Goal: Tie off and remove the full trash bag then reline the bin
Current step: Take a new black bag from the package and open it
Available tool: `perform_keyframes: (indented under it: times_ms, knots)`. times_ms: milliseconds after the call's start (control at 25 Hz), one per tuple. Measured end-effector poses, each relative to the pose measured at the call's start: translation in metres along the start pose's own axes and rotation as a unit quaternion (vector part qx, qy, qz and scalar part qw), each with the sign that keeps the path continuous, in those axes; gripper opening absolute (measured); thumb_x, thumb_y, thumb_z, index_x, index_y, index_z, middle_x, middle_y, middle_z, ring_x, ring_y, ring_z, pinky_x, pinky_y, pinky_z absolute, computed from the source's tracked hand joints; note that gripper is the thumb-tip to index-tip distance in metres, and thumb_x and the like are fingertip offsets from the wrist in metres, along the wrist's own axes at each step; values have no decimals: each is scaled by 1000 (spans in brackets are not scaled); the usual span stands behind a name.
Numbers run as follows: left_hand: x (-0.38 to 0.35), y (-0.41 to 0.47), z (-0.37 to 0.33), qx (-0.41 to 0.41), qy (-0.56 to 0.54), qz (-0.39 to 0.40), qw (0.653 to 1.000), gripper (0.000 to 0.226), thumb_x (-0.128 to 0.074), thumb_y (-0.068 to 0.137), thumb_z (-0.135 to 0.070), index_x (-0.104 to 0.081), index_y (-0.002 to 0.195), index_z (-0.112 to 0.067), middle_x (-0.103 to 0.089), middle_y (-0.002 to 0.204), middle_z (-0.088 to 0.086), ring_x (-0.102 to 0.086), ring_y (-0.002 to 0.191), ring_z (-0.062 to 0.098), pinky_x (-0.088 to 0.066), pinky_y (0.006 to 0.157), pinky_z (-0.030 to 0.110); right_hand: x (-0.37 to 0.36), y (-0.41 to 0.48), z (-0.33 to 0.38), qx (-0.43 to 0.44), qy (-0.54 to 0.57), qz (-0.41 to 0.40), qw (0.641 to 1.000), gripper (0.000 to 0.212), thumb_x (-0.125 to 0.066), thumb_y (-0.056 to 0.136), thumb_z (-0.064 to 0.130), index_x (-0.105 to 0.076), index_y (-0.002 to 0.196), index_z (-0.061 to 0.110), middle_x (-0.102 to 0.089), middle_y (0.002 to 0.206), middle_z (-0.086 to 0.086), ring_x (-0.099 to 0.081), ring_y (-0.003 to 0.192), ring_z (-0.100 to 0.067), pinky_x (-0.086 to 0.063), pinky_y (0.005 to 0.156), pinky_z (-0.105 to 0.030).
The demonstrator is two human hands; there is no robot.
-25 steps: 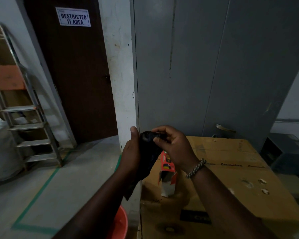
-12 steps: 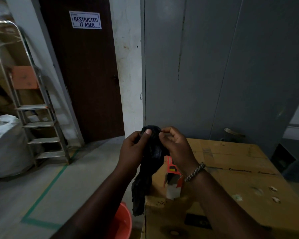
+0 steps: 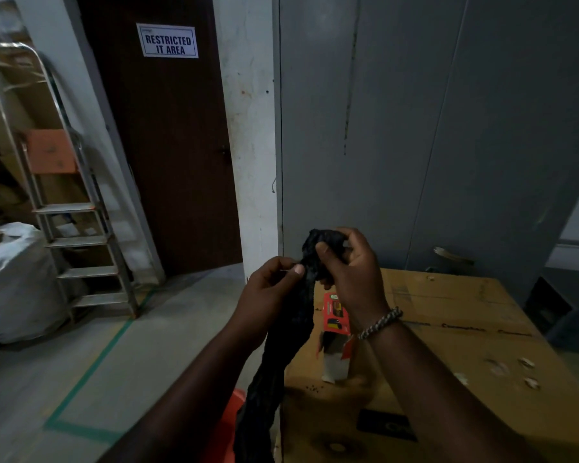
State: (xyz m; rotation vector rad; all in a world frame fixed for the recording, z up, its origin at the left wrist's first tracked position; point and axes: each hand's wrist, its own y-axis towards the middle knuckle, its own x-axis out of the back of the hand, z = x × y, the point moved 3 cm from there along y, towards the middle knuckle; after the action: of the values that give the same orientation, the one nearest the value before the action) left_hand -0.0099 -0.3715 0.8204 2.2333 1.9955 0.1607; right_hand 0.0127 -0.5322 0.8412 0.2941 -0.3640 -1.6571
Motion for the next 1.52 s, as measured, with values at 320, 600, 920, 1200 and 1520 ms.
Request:
perform_keyframes:
  times_ms: [320,600,920,1200,1520]
  knots:
    - [-13,-4,-4,-10,-36,32,999,41,-72,93,-17,-58,128,-33,-69,109,12,-72,98,34,-61,80,44,3,-1,-8,-40,0,-11,999,23,-71,90,41,-62,105,26,-77,89,-6,-76,78,-21,-63,67,-46]
    - [-8,6,-4,-27,-47,-60,997,22,-62,101,-21,-71,118,-13,-76,108,9,-73,103,31,-61,85,48,5,-14,-11,-79,59,99,990,34,-77,84,32,-63,114,23,-76,91,-16,-76,85,-33,-60,79,-60]
    - [0,16,-12,-36,-79,-95,992,26,-50,106,-15,-71,115,-4,-76,105,15,-73,103,32,-60,82,40,9,-16,-18,-42,5,145,989,12,-67,94,10,-73,104,10,-77,99,-10,-74,96,-28,-58,88,-56]
    - [-8,13,-18,-65,-1,-89,994,28,-70,94,-15,-64,119,-26,-69,113,2,-72,99,19,-63,84,38,13,-12,-2,5,-53,21,998,13,-71,90,11,-66,95,23,-73,91,4,-71,88,-7,-59,74,-28]
    - [-2,15,-15,-56,41,-83,994,9,-68,96,-16,-64,88,-14,-69,80,10,-68,77,23,-58,75,44,19,1,-3,-5,-36,-14,999,6,-70,92,13,-66,88,15,-74,82,-1,-72,81,-14,-58,68,-31]
